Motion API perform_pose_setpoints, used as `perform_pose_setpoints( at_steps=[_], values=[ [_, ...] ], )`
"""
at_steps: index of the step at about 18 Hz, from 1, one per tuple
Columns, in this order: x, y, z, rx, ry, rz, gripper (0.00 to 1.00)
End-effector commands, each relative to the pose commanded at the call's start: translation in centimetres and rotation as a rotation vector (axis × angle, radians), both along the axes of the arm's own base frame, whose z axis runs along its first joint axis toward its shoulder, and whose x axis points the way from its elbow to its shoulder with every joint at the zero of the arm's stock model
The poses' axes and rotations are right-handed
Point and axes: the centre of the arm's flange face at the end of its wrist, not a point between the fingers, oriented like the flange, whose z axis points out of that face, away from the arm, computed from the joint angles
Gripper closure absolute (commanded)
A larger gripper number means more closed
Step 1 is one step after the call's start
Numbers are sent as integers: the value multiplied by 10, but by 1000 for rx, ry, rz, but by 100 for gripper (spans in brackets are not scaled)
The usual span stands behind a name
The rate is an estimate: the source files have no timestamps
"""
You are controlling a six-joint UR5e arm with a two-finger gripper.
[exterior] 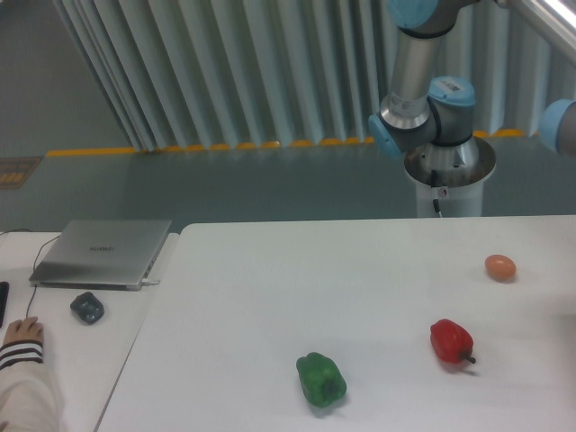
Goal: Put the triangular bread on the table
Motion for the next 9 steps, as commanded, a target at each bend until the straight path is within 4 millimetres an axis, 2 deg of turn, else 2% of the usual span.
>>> perform_pose_setpoints(
  at_steps=[3,6,7,9],
  values=[
    [-20,-15,-15,43,-16,186,0],
    [-30,-17,-32,68,-8,238,0],
    [-35,-28,-39,69,-24,255,0],
    [-39,-34,-46,73,-41,265,0]
  ],
)
